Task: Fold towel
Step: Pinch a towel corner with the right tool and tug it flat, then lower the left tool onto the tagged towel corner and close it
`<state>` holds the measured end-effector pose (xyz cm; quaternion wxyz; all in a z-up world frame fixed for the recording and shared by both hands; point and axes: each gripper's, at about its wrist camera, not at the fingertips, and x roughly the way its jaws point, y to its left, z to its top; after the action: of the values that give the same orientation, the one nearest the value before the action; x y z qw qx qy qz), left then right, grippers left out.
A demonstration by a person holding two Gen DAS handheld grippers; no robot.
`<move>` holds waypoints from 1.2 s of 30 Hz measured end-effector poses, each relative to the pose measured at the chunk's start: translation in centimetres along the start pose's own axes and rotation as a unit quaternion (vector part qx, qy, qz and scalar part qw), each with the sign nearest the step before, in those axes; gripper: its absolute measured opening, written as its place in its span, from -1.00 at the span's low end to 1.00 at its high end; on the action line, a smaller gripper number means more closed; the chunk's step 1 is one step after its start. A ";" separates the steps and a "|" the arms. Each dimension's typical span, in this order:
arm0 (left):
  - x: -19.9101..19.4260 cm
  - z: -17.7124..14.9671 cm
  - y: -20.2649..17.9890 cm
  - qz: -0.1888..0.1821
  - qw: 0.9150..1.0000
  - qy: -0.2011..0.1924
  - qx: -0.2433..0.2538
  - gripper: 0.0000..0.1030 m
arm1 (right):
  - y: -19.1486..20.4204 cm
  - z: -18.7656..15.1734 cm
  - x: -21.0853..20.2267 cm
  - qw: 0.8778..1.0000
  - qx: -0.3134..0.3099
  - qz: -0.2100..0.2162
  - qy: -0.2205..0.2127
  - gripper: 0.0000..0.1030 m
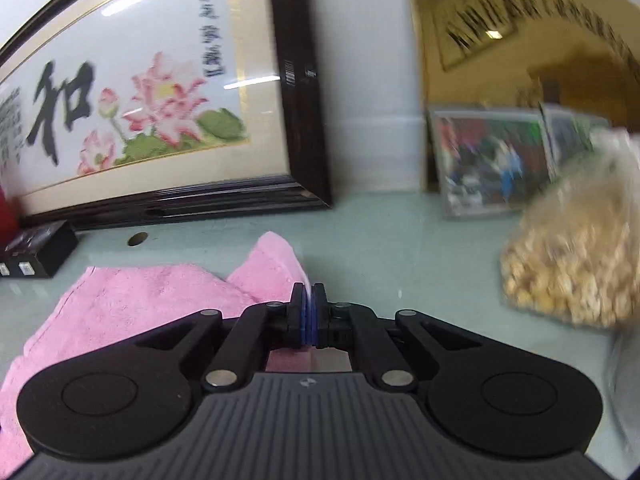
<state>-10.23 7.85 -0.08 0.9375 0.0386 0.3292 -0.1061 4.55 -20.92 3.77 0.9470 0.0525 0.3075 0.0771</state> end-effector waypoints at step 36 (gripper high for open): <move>-5.8 -3.0 5.1 0.028 0.996 -0.079 -0.034 0.99 | 0.4 -13.6 -13.3 0.985 -0.126 0.116 -0.003 -0.76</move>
<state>-15.34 14.22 1.24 0.9640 0.0072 0.2559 -0.0715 -14.15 -22.22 0.55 0.9316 -0.0318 0.2841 0.2245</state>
